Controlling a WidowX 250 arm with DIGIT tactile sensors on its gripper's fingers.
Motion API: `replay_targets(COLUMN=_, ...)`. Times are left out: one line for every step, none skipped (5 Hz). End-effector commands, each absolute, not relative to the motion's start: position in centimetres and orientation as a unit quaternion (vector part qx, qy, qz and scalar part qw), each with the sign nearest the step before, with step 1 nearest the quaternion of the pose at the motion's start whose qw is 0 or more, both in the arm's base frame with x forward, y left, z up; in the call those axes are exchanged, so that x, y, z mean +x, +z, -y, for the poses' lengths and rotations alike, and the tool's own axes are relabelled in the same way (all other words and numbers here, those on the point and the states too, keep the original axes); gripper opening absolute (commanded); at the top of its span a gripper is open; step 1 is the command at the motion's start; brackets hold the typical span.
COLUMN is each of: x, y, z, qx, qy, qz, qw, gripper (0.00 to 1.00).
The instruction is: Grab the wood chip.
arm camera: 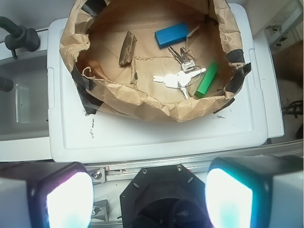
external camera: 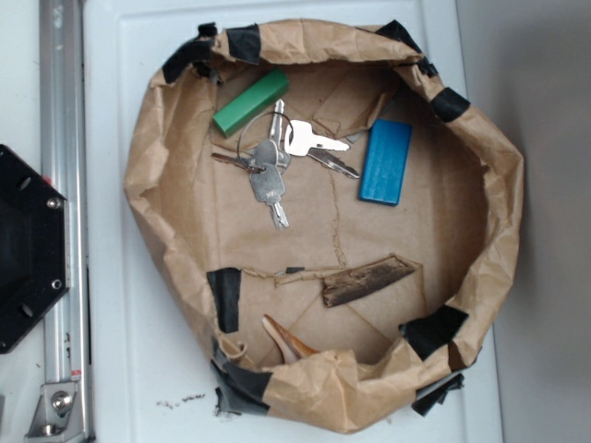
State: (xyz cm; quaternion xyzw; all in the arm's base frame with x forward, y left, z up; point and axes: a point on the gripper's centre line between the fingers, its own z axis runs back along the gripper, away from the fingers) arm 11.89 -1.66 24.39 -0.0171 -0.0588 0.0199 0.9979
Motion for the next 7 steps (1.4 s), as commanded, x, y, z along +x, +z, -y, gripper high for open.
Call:
replay_targets(x=11.9, y=24.4, z=1.7, qx=-0.017, qy=0.020, qz=0.059, qw=0.998, gripper=1.00)
replay_targets(x=16.9, y=20.7, z=0.4, qx=-0.038, qy=0.098, qz=0.075, qw=0.992, gripper=1.00)
replay_targets(x=21.9, y=19.5, z=0.3, qx=-0.059, qy=0.095, qz=0.079, qw=0.991, gripper=1.00)
replay_targets(x=26.1, y=17.3, z=-0.1, qx=-0.073, qy=0.072, qz=0.082, qw=0.991, gripper=1.00)
replay_targets(x=28.4, y=13.5, z=-0.3, qx=-0.078, qy=0.074, qz=0.071, qw=0.992, gripper=1.00)
replay_targets(x=28.8, y=10.6, z=1.0, qx=-0.065, qy=0.055, qz=0.069, qw=0.994, gripper=1.00)
replay_targets(x=28.8, y=7.2, z=2.3, qx=-0.030, qy=0.054, qz=0.065, qw=0.996, gripper=1.00)
